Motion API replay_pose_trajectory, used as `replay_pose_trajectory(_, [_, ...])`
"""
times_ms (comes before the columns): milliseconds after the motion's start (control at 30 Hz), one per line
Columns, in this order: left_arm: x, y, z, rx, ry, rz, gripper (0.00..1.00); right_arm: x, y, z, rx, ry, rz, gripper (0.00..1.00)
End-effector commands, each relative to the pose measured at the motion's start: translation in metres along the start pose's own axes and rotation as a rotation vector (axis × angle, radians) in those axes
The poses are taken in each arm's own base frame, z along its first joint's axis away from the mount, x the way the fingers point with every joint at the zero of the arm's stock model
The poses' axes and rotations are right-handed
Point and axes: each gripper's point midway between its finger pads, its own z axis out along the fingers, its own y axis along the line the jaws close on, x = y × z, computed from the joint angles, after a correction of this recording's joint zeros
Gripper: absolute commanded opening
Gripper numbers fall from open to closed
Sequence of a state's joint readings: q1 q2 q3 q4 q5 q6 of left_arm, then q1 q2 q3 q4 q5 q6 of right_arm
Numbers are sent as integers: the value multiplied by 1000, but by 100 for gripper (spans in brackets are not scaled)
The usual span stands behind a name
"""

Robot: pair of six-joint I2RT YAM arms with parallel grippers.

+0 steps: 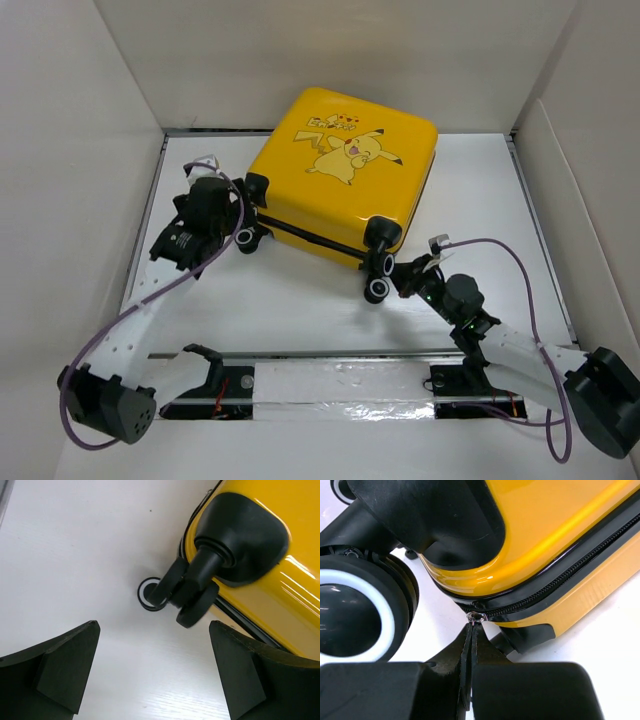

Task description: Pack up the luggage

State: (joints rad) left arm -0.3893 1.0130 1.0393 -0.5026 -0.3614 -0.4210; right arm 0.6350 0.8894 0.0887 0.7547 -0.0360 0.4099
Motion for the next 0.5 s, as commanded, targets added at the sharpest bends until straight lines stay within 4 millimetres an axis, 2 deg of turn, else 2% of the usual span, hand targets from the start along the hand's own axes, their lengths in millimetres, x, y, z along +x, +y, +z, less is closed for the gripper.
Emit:
replay_pose_trajectory(0, [-12, -2, 6, 39, 43, 186, 90, -36, 25, 2, -108, -110, -28, 0])
replay_pose_trajectory(67, [-19, -10, 11, 69, 15, 201, 91, -36, 28, 0, -124, -111, -30, 0])
replay_pose_trajectory(233, [1, -35, 36, 161, 98, 296, 91, -38, 32, -2, -148, -114, -28, 0])
replay_pose_trajectory(467, [-2, -42, 54, 154, 99, 316, 88, -37, 35, -5, -165, -114, -27, 0])
